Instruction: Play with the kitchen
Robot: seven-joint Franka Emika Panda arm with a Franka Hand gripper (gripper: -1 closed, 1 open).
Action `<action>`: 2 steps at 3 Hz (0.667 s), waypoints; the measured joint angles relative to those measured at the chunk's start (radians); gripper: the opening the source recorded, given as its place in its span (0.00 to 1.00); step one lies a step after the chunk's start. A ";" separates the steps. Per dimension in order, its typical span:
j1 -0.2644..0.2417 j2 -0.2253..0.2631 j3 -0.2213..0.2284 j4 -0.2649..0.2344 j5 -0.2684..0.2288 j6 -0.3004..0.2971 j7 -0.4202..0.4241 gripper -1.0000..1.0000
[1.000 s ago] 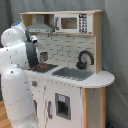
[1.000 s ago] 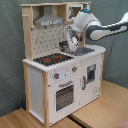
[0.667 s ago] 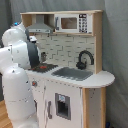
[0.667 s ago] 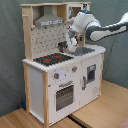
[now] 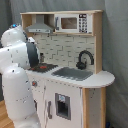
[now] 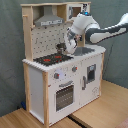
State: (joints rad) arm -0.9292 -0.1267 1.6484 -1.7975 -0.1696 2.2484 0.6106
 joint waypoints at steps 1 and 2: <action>-0.079 -0.019 0.069 0.001 0.008 0.028 0.002 0.00; -0.163 -0.051 0.140 0.006 0.021 0.058 0.001 0.00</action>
State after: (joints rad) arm -1.0925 -0.1774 1.7885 -1.7919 -0.1484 2.3062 0.6120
